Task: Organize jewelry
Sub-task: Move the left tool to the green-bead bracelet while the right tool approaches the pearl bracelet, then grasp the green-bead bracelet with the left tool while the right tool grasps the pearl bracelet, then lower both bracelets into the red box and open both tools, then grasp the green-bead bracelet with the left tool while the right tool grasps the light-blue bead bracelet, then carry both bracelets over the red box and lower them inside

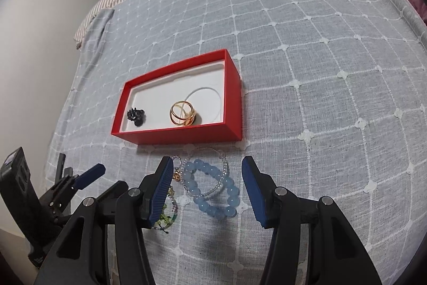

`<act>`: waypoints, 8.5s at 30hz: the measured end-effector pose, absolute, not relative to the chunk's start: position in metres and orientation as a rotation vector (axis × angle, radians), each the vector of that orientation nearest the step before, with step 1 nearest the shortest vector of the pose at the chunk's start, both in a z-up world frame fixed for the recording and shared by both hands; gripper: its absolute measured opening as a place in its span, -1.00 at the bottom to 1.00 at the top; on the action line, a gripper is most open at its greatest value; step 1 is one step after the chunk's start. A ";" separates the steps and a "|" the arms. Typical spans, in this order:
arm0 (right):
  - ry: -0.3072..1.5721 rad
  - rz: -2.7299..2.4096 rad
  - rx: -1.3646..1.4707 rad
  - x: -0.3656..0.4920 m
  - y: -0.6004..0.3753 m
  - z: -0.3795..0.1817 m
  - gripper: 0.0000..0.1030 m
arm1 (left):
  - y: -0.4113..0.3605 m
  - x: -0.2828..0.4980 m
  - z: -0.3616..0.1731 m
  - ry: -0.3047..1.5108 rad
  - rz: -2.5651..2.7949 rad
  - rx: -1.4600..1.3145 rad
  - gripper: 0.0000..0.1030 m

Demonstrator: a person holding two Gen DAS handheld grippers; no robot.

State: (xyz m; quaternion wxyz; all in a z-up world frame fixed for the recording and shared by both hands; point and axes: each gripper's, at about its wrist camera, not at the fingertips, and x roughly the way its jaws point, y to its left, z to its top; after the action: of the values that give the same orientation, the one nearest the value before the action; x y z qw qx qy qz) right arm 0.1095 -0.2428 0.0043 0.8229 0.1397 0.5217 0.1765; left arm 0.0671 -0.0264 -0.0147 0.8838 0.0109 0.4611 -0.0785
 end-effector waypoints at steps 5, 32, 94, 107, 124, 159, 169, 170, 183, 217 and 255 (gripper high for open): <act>1.108 0.374 0.301 0.111 -0.245 0.004 -0.09 | -0.025 0.067 -0.018 0.987 -0.186 0.012 -0.13; 1.132 0.370 0.266 0.110 -0.236 -0.003 -0.12 | -0.038 0.043 -0.055 1.115 -0.197 -0.062 -0.72; 0.997 0.468 0.125 0.104 -0.201 0.005 -0.93 | -0.014 0.033 -0.027 1.047 -0.228 -0.060 -1.00; 0.962 0.472 0.131 0.101 -0.204 0.016 -0.93 | -0.020 0.021 0.004 0.930 -0.376 -0.087 -1.00; 0.882 0.502 0.172 0.100 -0.211 0.043 -0.93 | -0.007 0.041 0.052 0.763 -0.392 -0.148 -1.00; 0.997 0.464 0.359 0.174 -0.211 0.007 -0.82 | 0.016 0.161 -0.010 0.928 -0.243 -0.285 -0.98; 0.955 0.412 0.313 0.159 -0.229 0.018 -0.82 | 0.020 0.145 0.005 0.885 -0.201 -0.217 -0.53; 0.951 0.413 0.311 0.156 -0.230 0.020 -0.82 | 0.020 0.141 0.008 0.875 -0.192 -0.204 -0.51; 0.984 0.385 0.278 0.137 -0.242 0.029 -0.34 | 0.002 0.103 0.009 0.891 -0.158 -0.098 -0.15; 1.208 0.356 -0.024 0.114 -0.211 -0.036 -0.20 | -0.024 0.062 -0.047 1.111 -0.164 -0.065 -0.45; 0.922 0.538 -0.029 0.085 -0.190 0.032 -0.78 | -0.001 0.058 -0.003 0.951 -0.195 -0.157 -0.91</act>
State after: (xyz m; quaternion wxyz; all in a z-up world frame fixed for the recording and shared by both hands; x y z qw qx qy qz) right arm 0.0852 -0.1896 0.0324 0.8609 -0.0139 0.4393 0.2563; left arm 0.0583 -0.0014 -0.0026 0.8816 -0.0754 0.4564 -0.0937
